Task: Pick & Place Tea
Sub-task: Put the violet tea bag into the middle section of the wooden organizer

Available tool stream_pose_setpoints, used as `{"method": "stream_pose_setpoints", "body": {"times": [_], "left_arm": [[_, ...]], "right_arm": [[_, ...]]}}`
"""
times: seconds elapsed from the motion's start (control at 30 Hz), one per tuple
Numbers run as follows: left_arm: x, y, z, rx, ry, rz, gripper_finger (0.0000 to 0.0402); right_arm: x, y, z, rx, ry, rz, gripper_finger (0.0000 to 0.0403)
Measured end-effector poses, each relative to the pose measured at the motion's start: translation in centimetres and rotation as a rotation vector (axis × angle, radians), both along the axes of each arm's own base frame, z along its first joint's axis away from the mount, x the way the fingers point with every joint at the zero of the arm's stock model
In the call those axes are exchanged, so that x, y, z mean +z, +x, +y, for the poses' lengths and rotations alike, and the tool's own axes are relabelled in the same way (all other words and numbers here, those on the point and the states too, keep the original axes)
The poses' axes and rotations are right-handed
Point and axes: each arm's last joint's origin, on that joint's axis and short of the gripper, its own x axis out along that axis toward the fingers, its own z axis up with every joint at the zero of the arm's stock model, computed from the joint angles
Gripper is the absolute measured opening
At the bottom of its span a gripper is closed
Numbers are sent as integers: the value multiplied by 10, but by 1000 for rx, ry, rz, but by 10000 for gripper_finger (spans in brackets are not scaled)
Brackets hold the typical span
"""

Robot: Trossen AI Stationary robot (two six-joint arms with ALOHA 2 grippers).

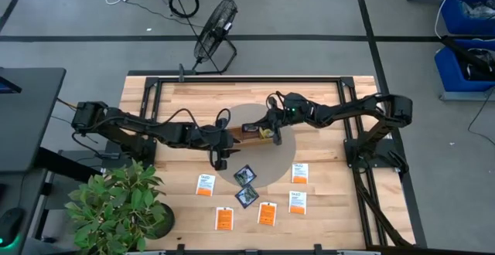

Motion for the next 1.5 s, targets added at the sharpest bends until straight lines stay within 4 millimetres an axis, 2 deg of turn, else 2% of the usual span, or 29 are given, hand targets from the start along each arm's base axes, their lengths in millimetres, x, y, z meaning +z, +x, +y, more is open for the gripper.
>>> {"method": "stream_pose_setpoints", "body": {"times": [0.17,0.8,1.5], "left_arm": [[0,0,0,0,1,-1,140],[0,0,0,-9,15,0,140],[0,0,0,-10,15,0,140]], "right_arm": [[-10,4,-2,11,-3,2,0],[-23,7,-7,-2,-25,15,2],[-20,10,-9,-19,-59,12,90]]}}
